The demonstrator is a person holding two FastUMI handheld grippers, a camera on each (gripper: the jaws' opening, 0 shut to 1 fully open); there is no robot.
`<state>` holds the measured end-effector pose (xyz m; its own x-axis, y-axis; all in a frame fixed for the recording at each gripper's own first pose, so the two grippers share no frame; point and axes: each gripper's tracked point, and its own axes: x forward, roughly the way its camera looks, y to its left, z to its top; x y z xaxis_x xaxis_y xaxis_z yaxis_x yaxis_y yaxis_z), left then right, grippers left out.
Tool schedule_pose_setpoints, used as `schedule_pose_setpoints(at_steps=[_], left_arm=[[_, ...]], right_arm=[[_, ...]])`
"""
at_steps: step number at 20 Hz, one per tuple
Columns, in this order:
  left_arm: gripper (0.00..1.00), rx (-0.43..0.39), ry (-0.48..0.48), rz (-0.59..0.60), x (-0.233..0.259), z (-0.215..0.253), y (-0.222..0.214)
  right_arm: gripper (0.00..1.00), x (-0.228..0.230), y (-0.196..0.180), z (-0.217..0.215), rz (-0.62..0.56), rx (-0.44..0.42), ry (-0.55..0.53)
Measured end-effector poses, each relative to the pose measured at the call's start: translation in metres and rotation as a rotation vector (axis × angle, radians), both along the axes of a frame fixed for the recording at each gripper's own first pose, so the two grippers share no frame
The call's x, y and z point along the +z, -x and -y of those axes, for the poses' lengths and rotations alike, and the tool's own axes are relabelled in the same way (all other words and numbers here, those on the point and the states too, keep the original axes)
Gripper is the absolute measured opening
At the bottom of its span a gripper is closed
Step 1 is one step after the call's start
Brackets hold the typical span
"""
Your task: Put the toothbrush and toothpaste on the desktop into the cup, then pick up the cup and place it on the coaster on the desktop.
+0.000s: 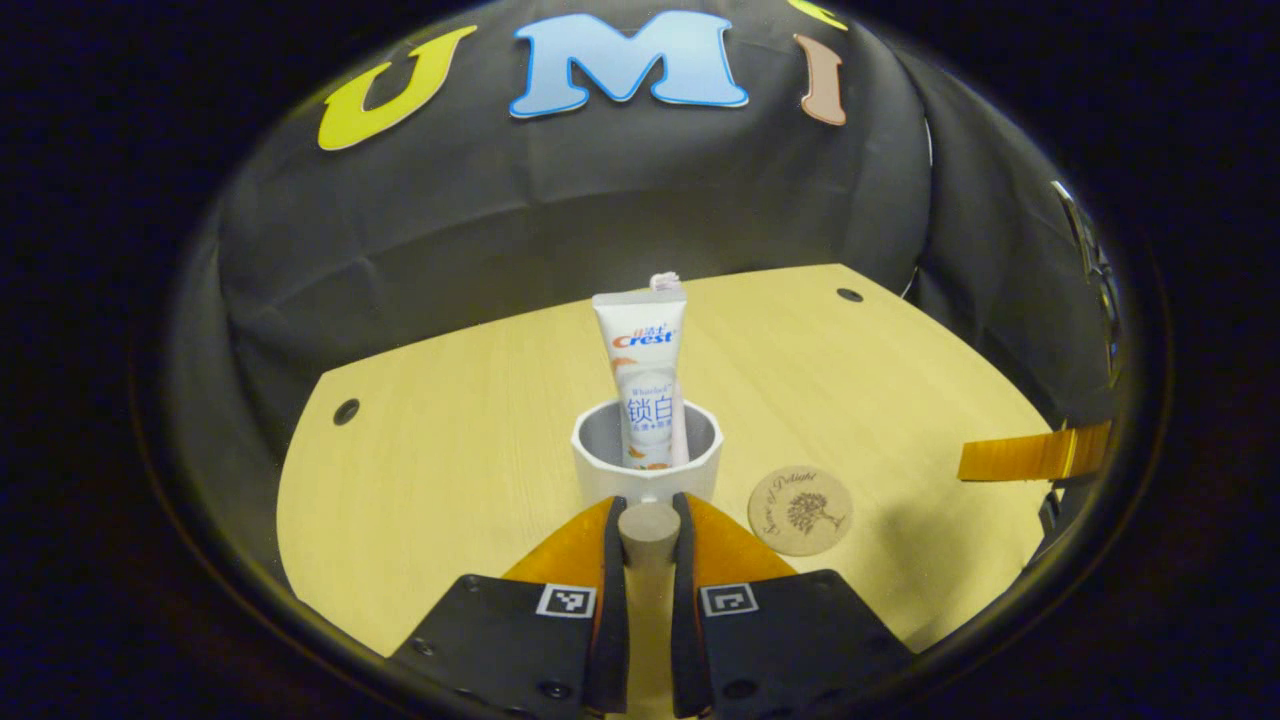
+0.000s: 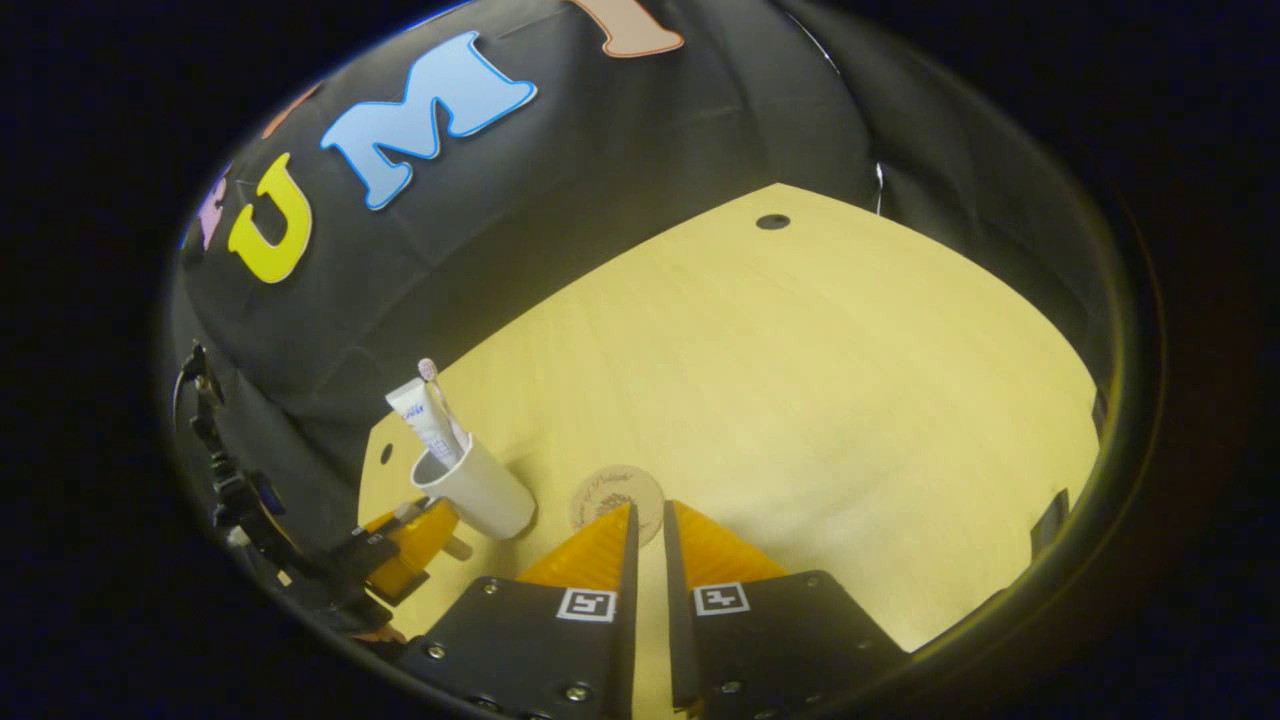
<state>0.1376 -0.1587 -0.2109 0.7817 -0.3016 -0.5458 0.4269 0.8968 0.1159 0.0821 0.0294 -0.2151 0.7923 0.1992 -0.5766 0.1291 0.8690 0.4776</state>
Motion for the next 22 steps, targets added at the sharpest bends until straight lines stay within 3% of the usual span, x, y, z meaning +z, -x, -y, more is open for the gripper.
schedule_pose_setpoints(at_steps=[10, 17, 22], left_arm=[[0.24, -0.006, 0.057, 0.105, 0.028, 0.05, -0.027], [0.23, -0.007, 0.102, 0.116, 0.038, 0.082, -0.031], [0.24, -0.06, 0.11, 0.148, 0.052, 0.122, -0.023]], right_arm=[[0.14, -0.003, 0.01, 0.024, -0.02, 0.039, 0.044], [0.14, -0.012, 0.015, 0.049, -0.036, 0.033, 0.047], [0.14, -0.013, 0.014, 0.067, -0.037, 0.019, 0.046]])
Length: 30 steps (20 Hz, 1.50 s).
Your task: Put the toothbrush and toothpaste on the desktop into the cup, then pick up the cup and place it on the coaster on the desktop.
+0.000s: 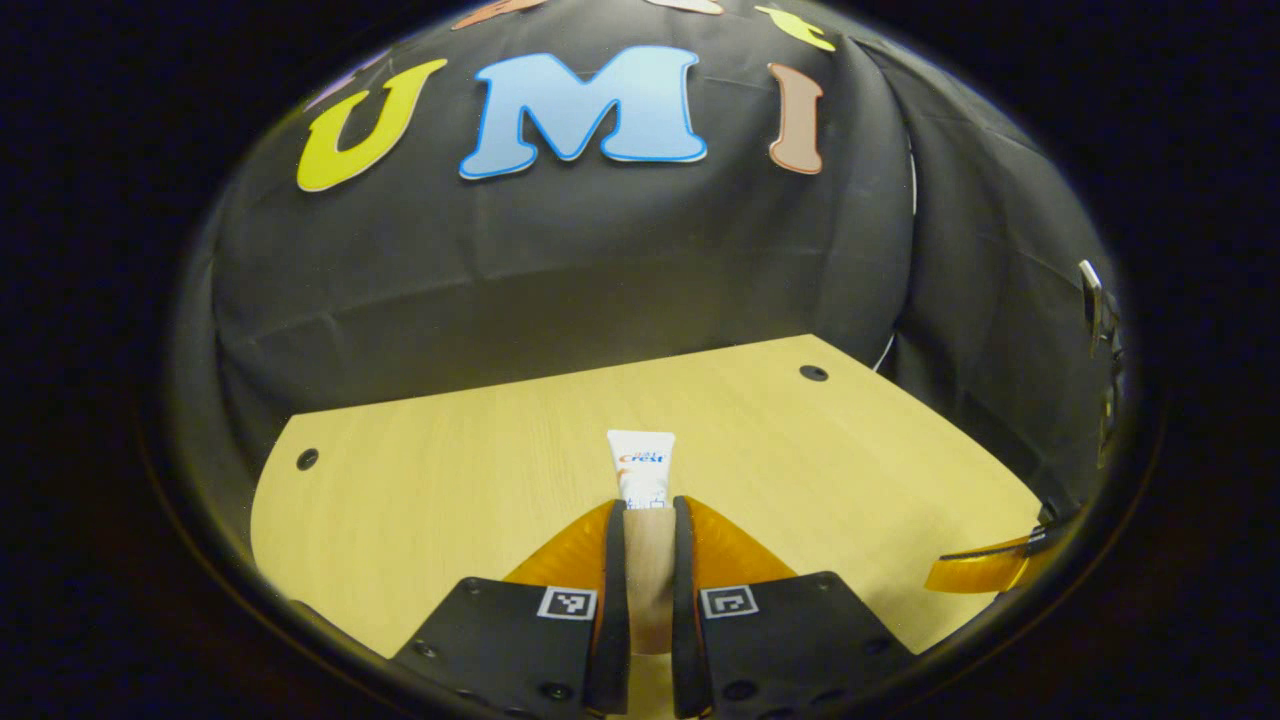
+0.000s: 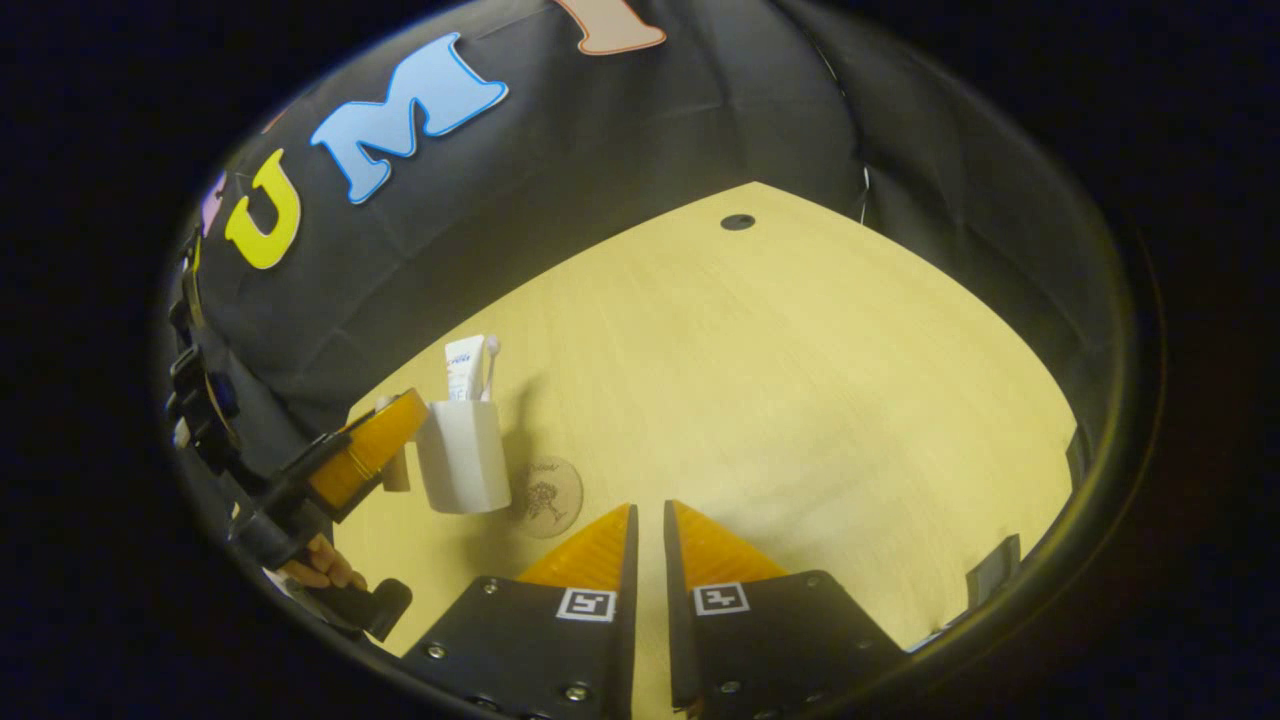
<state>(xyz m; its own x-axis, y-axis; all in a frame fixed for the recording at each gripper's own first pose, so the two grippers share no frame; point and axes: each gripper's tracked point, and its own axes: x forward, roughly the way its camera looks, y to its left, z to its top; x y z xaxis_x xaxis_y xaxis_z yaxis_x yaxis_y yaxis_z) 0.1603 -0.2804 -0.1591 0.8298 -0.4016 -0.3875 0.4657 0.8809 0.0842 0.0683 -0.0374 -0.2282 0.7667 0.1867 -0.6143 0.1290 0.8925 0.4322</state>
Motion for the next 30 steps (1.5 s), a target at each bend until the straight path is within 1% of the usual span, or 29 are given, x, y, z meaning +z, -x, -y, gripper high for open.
schedule_pose_setpoints(at_steps=[4, 7, 9, 11, 14, 21, 27, 30], left_arm=[[0.23, -0.027, -0.004, 0.027, 0.001, 0.031, -0.008], [0.23, -0.012, 0.013, 0.002, -0.016, 0.037, -0.007], [0.24, -0.005, 0.021, 0.022, -0.014, 0.039, -0.01], [0.24, 0.001, 0.022, 0.024, -0.017, 0.038, -0.004], [0.24, 0.012, 0.039, 0.018, -0.017, 0.034, 0.011], [0.24, -0.004, 0.025, -0.02, -0.036, 0.016, 0.068], [0.24, 0.015, 0.023, -0.079, -0.06, -0.001, 0.096], [0.23, 0.023, -0.005, -0.094, -0.074, -0.007, 0.108]], right_arm=[[0.14, 0.002, 0.001, 0.01, -0.003, -0.009, 0.003], [0.14, 0.006, -0.002, 0.019, -0.005, -0.016, 0.011], [0.14, 0.008, 0.003, 0.028, -0.006, -0.019, 0.017], [0.14, 0.01, 0.002, 0.032, -0.005, -0.022, 0.018], [0.14, 0.011, -0.009, 0.03, -0.005, -0.017, 0.012], [0.14, 0.018, -0.04, 0.004, 0.013, 0.038, 0.006], [0.14, 0.022, -0.049, -0.005, 0.028, 0.066, 0.007], [0.14, 0.029, -0.053, -0.008, 0.035, 0.082, 0.005]])
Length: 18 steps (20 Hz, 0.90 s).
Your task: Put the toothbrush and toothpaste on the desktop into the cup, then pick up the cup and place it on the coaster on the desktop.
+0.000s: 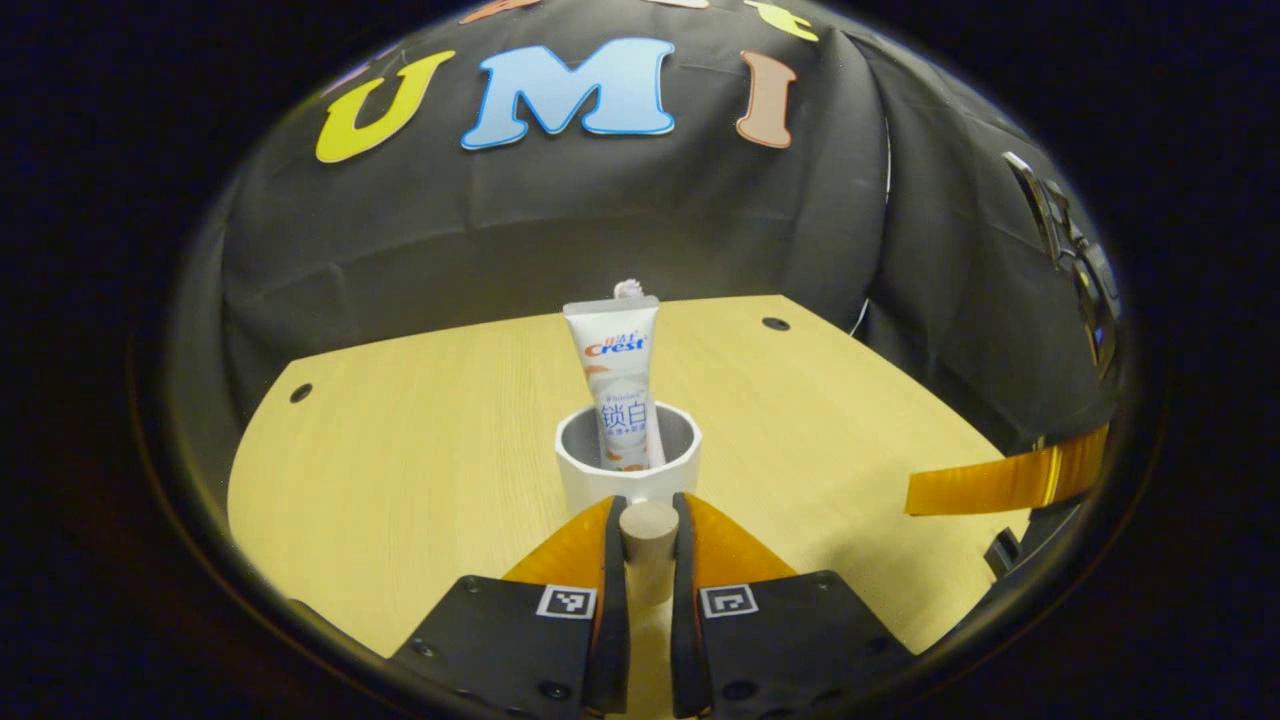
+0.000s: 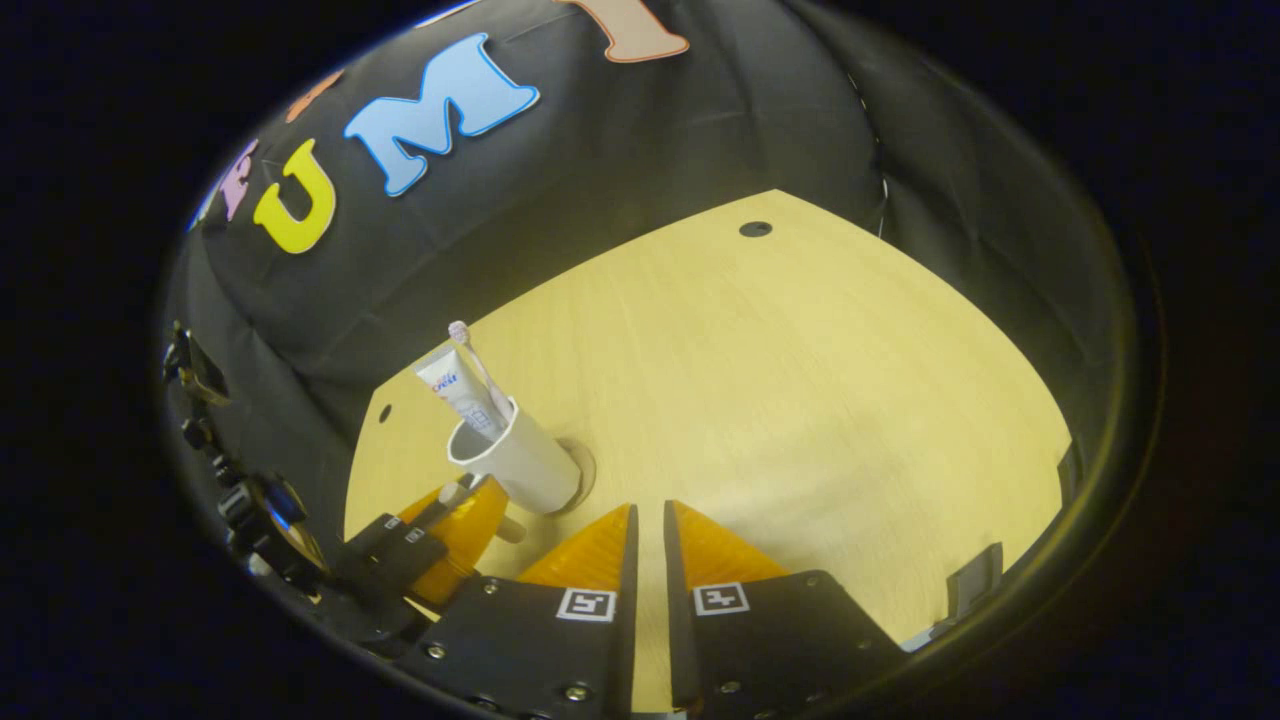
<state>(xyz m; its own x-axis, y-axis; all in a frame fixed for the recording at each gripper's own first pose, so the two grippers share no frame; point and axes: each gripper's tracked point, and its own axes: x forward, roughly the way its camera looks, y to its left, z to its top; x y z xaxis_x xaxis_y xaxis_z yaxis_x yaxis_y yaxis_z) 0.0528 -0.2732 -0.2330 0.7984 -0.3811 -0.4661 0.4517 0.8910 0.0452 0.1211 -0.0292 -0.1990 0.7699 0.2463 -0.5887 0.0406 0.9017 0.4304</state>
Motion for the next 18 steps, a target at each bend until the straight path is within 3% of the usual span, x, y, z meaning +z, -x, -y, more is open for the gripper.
schedule_pose_setpoints(at_steps=[5, 7, 9, 10, 11, 12, 15, 16, 18], left_arm=[[0.23, 0.027, -0.028, -0.035, -0.019, -0.011, 0.013], [0.18, 0.031, -0.041, -0.028, -0.022, -0.012, 0.015], [0.24, 0.042, -0.036, -0.032, -0.023, -0.012, 0.015], [0.31, 0.051, -0.028, -0.038, -0.023, -0.012, 0.015], [0.28, 0.063, -0.02, -0.045, -0.023, -0.013, 0.016], [0.37, 0.082, -0.004, -0.052, -0.021, -0.015, 0.017], [0.34, 0.144, 0.049, -0.044, -0.003, -0.019, 0.025], [0.39, 0.165, 0.06, -0.031, 0.007, -0.021, 0.03], [0.34, 0.203, 0.079, 0.021, 0.041, -0.026, 0.038]], right_arm=[[0.14, 0.013, -0.009, 0.0, 0.02, 0.022, -0.005], [0.14, 0.014, -0.009, 0.0, 0.028, 0.034, -0.004], [0.14, 0.016, -0.01, 0.001, 0.034, 0.052, -0.002], [0.14, 0.017, -0.01, 0.001, 0.039, 0.061, -0.003], [0.14, 0.018, -0.011, 0.001, 0.044, 0.07, -0.005], [0.14, 0.019, -0.012, 0.002, 0.049, 0.08, -0.006], [0.14, 0.034, -0.016, 0.003, 0.089, 0.12, 0.014], [0.14, 0.041, -0.017, 0.003, 0.112, 0.135, 0.03], [0.14, 0.056, -0.018, 0.001, 0.169, 0.165, 0.072]])
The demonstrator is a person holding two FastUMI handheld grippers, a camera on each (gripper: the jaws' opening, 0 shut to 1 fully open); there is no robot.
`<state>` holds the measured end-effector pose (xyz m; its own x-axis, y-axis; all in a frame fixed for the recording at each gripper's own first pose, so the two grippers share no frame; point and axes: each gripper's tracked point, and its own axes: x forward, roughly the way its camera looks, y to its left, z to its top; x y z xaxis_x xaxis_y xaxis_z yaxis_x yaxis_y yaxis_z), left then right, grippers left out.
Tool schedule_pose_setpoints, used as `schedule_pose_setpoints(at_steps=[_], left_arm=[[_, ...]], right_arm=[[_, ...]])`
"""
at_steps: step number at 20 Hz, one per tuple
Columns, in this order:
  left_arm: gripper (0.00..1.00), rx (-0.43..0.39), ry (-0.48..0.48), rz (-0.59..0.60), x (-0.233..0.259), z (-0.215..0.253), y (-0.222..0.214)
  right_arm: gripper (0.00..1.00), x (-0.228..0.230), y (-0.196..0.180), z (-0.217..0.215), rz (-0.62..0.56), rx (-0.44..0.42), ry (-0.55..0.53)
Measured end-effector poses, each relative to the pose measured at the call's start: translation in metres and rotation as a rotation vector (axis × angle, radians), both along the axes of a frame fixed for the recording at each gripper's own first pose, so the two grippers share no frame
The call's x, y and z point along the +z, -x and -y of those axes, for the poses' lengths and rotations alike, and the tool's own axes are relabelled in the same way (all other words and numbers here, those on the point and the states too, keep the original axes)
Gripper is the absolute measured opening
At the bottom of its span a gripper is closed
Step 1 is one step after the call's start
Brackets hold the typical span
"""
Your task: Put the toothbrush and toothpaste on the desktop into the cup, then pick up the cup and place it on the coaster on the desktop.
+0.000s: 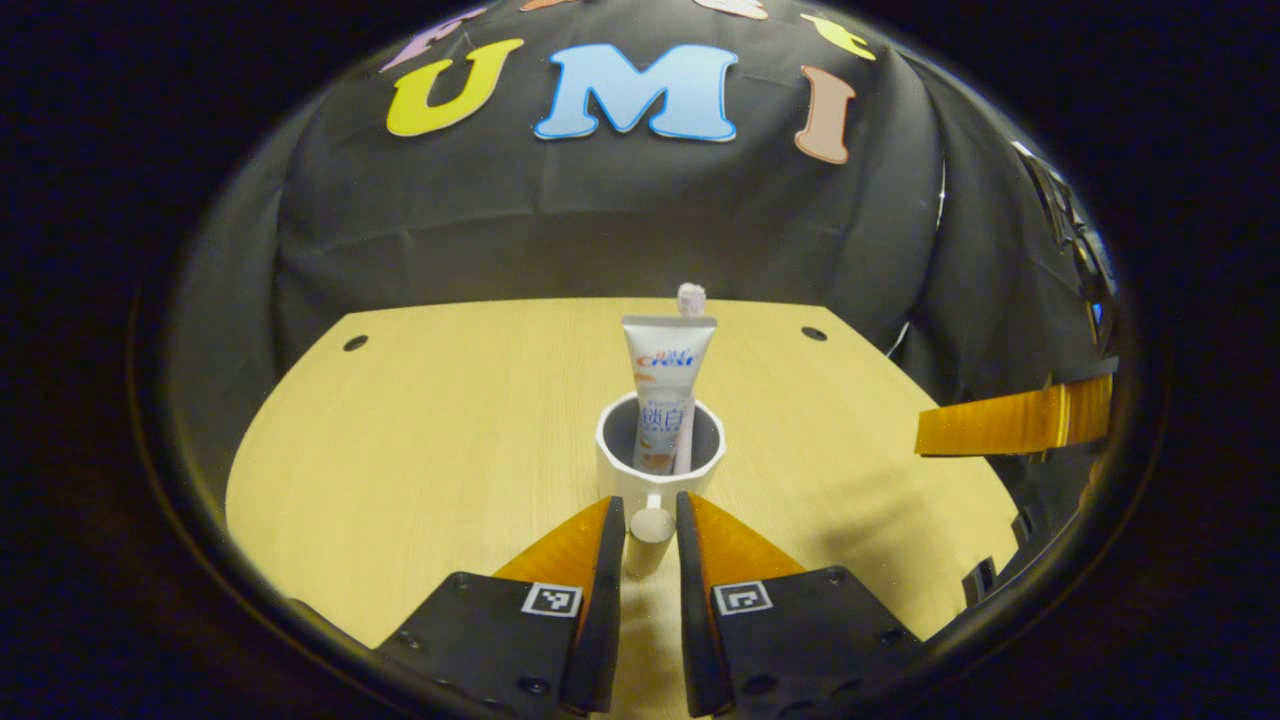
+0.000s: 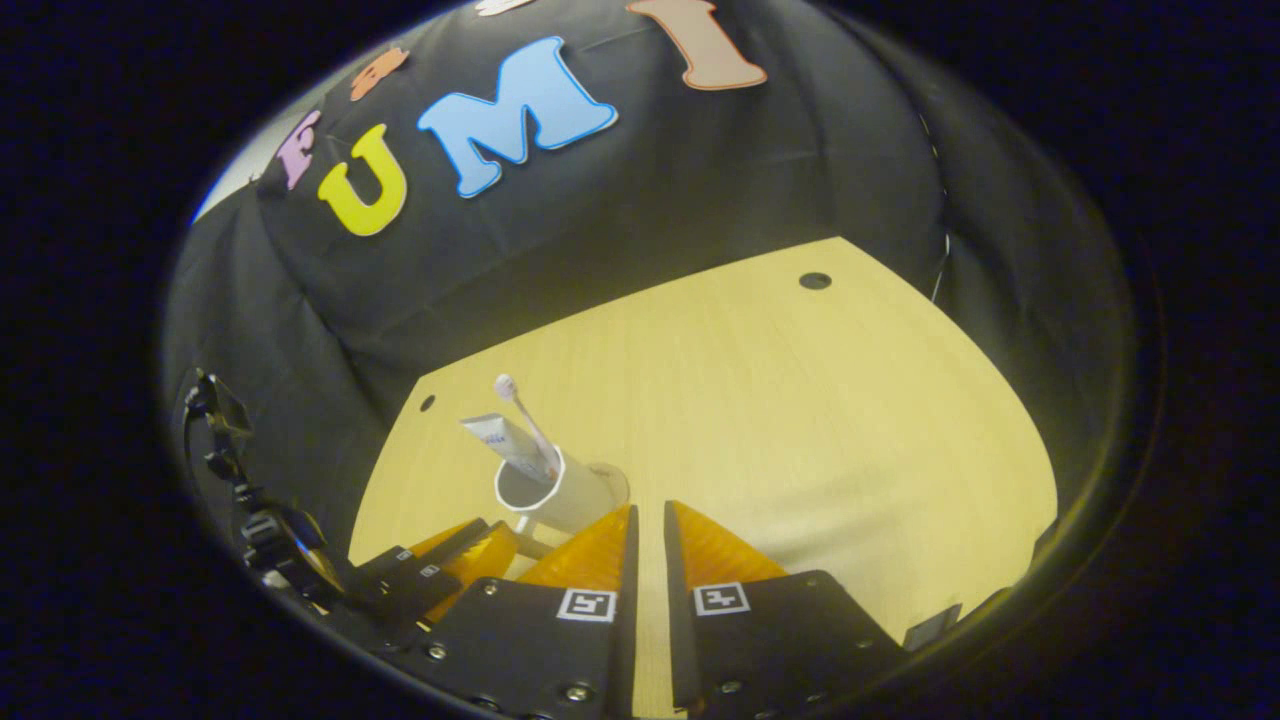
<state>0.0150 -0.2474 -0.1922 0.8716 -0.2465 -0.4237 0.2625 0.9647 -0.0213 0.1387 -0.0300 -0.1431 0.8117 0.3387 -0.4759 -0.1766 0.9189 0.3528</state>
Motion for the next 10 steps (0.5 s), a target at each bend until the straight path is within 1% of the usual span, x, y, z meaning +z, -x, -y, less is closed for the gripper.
schedule_pose_setpoints(at_steps=[1, 2, 3, 5, 6, 7, 8, 9, 10], left_arm=[[0.39, 0.021, 0.01, 0.038, 0.022, -0.003, 0.002], [0.34, 0.044, 0.024, 0.077, 0.046, -0.009, 0.004], [0.34, 0.066, 0.036, 0.116, 0.068, -0.014, 0.005], [0.33, 0.102, 0.028, 0.189, 0.109, -0.025, 0.009], [0.29, 0.112, 0.016, 0.222, 0.127, -0.029, 0.008], [0.39, 0.12, 0.005, 0.248, 0.143, -0.03, 0.008], [0.37, 0.125, -0.003, 0.274, 0.156, -0.034, 0.007], [0.35, 0.125, -0.005, 0.296, 0.169, -0.035, 0.008], [0.35, 0.123, -0.009, 0.314, 0.183, -0.033, 0.011]], right_arm=[[0.14, 0.01, -0.001, -0.001, 0.037, 0.013, 0.022], [0.14, 0.021, 0.0, -0.002, 0.077, 0.024, 0.043], [0.14, 0.034, 0.0, -0.004, 0.118, 0.031, 0.059], [0.14, 0.061, 0.0, -0.007, 0.204, 0.037, 0.084], [0.04, 0.076, 0.001, -0.006, 0.25, 0.035, 0.093], [0.14, 0.092, 0.001, -0.008, 0.295, 0.043, 0.089], [0.21, 0.107, 0.002, -0.007, 0.336, 0.036, 0.094], [0.21, 0.121, 0.003, -0.003, 0.377, 0.025, 0.102], [0.21, 0.135, 0.003, -0.001, 0.418, 0.015, 0.104]])
